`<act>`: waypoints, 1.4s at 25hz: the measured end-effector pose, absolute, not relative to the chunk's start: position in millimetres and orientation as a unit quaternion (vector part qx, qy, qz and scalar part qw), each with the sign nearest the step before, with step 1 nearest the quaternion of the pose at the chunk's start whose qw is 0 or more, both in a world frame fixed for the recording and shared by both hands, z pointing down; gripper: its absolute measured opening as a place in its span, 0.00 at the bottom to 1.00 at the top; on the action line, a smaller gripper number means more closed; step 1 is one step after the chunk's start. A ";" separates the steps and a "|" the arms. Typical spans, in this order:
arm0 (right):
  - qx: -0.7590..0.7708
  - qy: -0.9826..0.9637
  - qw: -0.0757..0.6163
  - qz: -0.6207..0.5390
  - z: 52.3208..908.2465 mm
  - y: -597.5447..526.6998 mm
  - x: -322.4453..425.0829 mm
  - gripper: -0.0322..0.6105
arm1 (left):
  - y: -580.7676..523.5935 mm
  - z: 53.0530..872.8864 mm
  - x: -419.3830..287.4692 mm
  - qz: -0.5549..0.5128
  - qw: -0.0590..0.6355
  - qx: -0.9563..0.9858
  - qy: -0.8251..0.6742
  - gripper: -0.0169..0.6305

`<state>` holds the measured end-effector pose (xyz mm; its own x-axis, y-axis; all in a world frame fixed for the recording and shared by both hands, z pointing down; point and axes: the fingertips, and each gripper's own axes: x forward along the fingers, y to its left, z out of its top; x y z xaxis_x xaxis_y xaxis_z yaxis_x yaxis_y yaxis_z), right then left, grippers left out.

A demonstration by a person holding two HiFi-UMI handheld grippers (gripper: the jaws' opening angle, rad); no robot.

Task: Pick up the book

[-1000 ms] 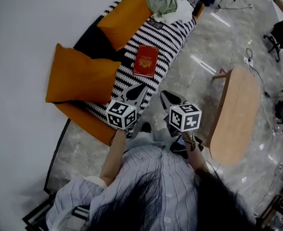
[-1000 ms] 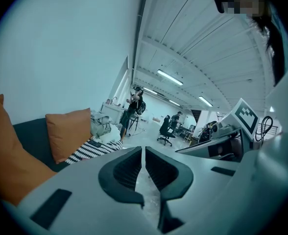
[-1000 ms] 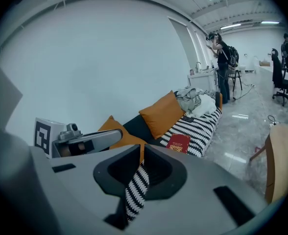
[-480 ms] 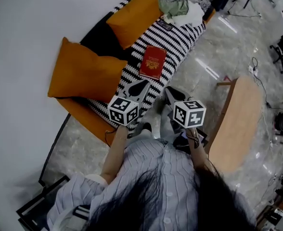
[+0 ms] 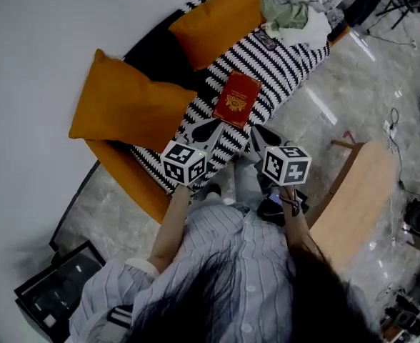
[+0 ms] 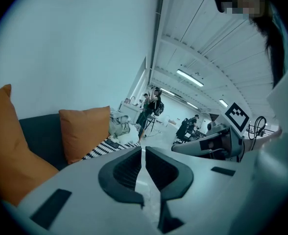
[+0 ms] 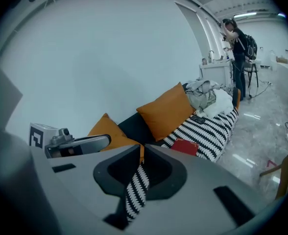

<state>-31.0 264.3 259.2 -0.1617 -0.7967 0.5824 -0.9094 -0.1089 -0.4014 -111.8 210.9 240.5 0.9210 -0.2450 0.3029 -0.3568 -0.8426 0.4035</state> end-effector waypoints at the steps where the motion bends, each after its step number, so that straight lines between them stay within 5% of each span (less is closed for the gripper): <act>1: 0.638 -0.664 0.080 0.381 264.1 254.3 -20.6 0.11 | 202.1 246.1 -104.7 0.125 0.237 0.949 -0.165 0.05; 23: 0.502 -0.709 0.169 0.464 398.3 103.0 120.3 0.11 | 111.8 401.1 -39.2 0.208 0.368 0.851 -0.312 0.06; 35: 0.473 -0.731 0.260 0.417 515.1 59.6 142.4 0.11 | 113.3 501.8 -44.5 0.230 0.455 0.790 -0.341 0.23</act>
<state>142.4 59.6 515.1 -0.4175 -0.4744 0.7750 -0.9086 0.2054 -0.3637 -44.5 113.3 501.8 0.6614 -0.3290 0.6741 -0.7481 -0.3534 0.5616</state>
